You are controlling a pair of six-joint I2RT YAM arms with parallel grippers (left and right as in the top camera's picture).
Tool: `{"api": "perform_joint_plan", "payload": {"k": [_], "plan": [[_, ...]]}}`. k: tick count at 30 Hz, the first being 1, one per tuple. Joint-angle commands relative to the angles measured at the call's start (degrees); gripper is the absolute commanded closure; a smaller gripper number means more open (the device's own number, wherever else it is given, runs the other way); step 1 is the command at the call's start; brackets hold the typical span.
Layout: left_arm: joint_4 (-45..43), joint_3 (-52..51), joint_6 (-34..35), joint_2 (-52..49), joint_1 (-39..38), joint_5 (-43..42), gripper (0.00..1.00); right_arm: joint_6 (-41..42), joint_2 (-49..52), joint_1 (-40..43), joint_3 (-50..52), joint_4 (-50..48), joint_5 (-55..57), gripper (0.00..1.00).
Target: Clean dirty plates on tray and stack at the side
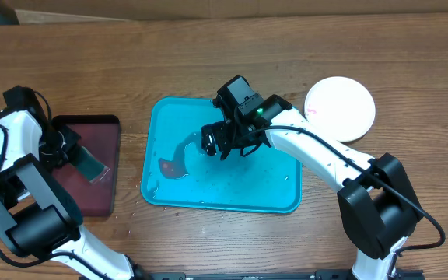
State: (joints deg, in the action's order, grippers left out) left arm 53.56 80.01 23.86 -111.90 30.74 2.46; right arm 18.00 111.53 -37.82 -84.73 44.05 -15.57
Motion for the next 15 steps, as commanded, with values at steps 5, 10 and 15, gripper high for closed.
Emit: {"api": "perform_joint_plan", "payload": {"k": [5, 10, 15], "plan": [[-5.62, -8.09, 0.61, -0.59, -0.02, 0.94, 0.72, 0.17, -0.94, 0.0, 0.13, -0.55, 0.81, 0.0], [-4.85, -7.96, 0.59, -0.46, -0.02, 0.66, 0.74, 0.24, -0.94, 0.0, 0.13, -0.42, 0.74, 0.0], [11.1, 5.42, 1.07, -0.46, 0.0, 0.44, 0.81, 3.28, -1.95, 0.2, 0.07, -0.46, 1.84, 0.0]]}}
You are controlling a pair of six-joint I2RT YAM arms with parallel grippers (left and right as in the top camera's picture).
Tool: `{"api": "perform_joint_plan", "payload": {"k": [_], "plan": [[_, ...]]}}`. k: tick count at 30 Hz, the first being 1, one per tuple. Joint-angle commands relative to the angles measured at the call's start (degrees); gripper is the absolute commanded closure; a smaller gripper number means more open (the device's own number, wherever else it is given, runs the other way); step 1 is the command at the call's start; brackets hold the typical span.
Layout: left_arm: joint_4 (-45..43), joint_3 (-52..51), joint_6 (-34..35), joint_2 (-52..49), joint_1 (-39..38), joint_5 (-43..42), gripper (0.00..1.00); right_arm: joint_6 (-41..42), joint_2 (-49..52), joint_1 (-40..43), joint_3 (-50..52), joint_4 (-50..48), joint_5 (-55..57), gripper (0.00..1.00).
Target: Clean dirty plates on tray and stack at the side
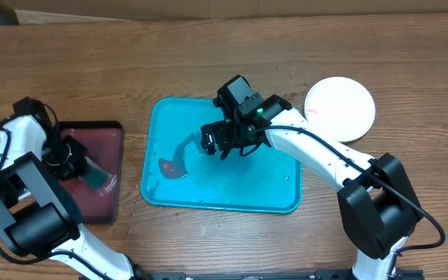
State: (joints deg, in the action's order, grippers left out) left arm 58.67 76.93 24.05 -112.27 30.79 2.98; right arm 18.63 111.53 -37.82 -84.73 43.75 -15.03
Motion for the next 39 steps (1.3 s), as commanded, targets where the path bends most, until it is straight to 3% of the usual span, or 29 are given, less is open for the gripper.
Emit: {"api": "perform_joint_plan", "payload": {"k": [1, 7, 12, 15, 20, 26, 31, 39], "plan": [[9.2, 11.93, 0.85, -0.04, -0.04, -0.39, 0.8, 3.26, -2.64, 0.28, 0.07, 0.0, 2.25, 0.0], [19.5, 29.51, 0.28, 3.54, -0.07, -6.01, 0.73, 4.33, -8.9, 0.33, 0.02, 2.49, 6.69, 0.0], [20.06, 32.0, -0.59, 11.1, -0.07, -11.98, 0.63, 4.59, -13.51, 0.33, 0.02, 5.66, 8.55, 0.0], [21.49, 32.0, -4.15, 15.63, -0.07, -15.8, 0.33, 8.0, -16.5, 0.33, 0.02, 8.11, 12.59, 0.0], [25.35, 30.8, -6.95, 23.23, -0.07, -16.83, 0.05, 11.45, -23.1, 0.31, 0.02, 14.14, 18.69, 0.0], [24.26, 23.1, -9.49, 33.11, -0.07, -21.99, 0.02, 13.55, -31.39, 0.26, 0.02, 23.47, 22.97, 0.0], [20.22, 7.5, -11.45, 44.48, -0.07, -24.15, 0.0, 17.29, -40.19, -1.05, 1.38, 32.68, 27.47, 0.0], [13.38, -11.41, -9.68, 60.35, -0.07, -25.51, 0.0, 22.34, -53.13, -7.19, 15.23, 30.75, 36.2, 0.0]]}}
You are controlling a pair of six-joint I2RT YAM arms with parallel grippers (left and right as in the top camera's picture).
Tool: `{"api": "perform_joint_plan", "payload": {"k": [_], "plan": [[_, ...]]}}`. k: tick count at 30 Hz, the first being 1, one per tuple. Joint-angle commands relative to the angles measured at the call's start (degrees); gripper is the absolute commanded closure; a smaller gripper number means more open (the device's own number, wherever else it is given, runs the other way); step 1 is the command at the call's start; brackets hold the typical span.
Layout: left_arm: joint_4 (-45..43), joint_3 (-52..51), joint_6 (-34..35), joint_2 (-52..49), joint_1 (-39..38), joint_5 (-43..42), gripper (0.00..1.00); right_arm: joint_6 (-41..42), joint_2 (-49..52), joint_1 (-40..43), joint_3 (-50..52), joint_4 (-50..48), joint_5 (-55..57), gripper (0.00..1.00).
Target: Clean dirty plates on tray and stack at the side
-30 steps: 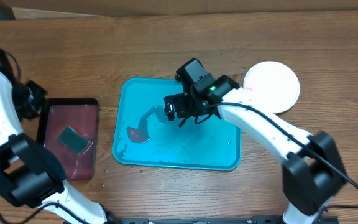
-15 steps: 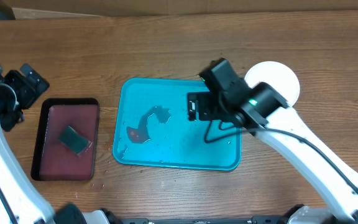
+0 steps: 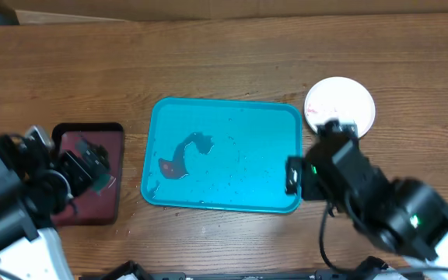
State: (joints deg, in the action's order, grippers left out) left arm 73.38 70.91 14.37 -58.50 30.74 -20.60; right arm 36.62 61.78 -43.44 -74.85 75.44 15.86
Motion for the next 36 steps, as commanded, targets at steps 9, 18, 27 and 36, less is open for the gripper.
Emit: {"api": "perform_joint_plan", "payload": {"k": [9, 18, 27, 36], "plan": [[-2.25, -9.7, 6.64, 11.56, -0.02, -1.81, 0.0, 3.89, -3.32, -1.44, 8.52, -1.64, 5.88, 0.0], [-2.05, -9.7, 6.64, 11.34, -0.02, -1.44, 0.0, 3.91, -2.01, -1.44, 8.52, -2.25, 6.6, 0.0], [-2.05, -9.7, 6.64, 11.34, -0.02, -1.44, 0.0, 3.91, -2.01, -1.44, 8.52, -1.55, 6.56, 0.0], [-2.05, -9.7, 6.64, 11.34, -0.02, -1.44, 0.0, 3.91, -2.03, -1.44, 8.52, 0.31, 6.62, 0.0]]}}
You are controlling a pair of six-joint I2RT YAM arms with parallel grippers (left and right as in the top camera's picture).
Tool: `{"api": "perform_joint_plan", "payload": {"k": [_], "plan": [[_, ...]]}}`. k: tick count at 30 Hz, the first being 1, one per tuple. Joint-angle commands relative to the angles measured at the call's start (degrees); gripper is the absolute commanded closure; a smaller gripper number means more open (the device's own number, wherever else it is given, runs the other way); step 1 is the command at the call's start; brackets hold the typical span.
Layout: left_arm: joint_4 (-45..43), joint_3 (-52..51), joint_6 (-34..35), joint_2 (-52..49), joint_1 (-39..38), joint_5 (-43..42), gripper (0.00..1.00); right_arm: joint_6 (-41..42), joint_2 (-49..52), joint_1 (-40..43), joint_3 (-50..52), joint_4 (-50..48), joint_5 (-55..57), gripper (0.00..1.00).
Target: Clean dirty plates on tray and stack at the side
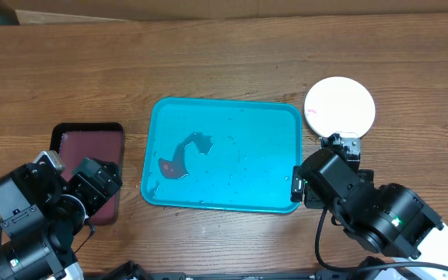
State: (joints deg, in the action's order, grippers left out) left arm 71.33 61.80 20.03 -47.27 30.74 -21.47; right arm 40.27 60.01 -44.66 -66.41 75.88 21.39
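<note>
The teal tray (286, 155) lies mid-table with no plate on it, only a dark wet smear (193, 145) and a small red stain (166, 166). A white plate (339, 107) sits on the table to the tray's right, with a faint red mark at its left rim. My right gripper (342, 143) is drawn back just in front of that plate, its fingers mostly hidden under the wrist. My left gripper (98, 175) hangs over the front part of the dark maroon tray (88, 144). Its fingers are hidden, and no sponge shows.
Both arm bases fill the front corners of the table. A cardboard edge (208, 9) runs along the back. Small crumbs or droplets dot the teal tray's floor.
Both arms have settled a little further back toward the front edge. My left gripper has moved from the middle of the maroon tray to its front end. The green sponge no longer shows.
At first my right gripper hung over the smear in the teal tray and my left held a green sponge above the maroon tray. Then the sponge was lower, in that tray. Later both arms were near the front edge, where they are now.
</note>
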Motion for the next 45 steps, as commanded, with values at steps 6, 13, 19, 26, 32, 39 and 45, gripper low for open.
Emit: {"api": "perform_joint_plan", "payload": {"k": [6, 13, 19, 26, 32, 39, 45], "plan": [[0.0, -0.59, 0.98, 0.11, -0.02, -0.57, 0.0, 0.24, -0.28, 0.26, 0.37, -0.92, 1.73, 0.0], [0.0, -0.59, 0.98, 0.11, -0.02, -0.57, 0.0, -6.82, -6.36, 10.82, 8.37, -13.84, -5.64, 0.0], [0.0, -0.59, 0.98, 0.11, -0.02, -0.57, 0.0, -18.53, -17.62, 26.34, 24.68, -36.96, -22.45, 0.0], [0.0, -0.59, 0.98, 0.11, -0.02, -0.57, 0.0, -20.61, -35.41, 38.73, 46.49, -58.93, -31.58, 0.0], [0.0, -0.59, 0.98, 0.11, -0.02, -0.57, 0.0, -20.59, -48.26, 39.98, 56.39, -65.31, -31.78, 0.0], [0.0, -0.59, 0.98, 0.11, -0.02, -0.57, 0.0, -20.74, -57.7, 40.0, 60.39, -66.79, -31.15, 0.0], [0.0, -0.59, 0.98, 0.11, -0.02, -0.57, 0.0, -21.0, -59.87, 41.72, 64.24, -74.97, -30.95, 0.0]]}}
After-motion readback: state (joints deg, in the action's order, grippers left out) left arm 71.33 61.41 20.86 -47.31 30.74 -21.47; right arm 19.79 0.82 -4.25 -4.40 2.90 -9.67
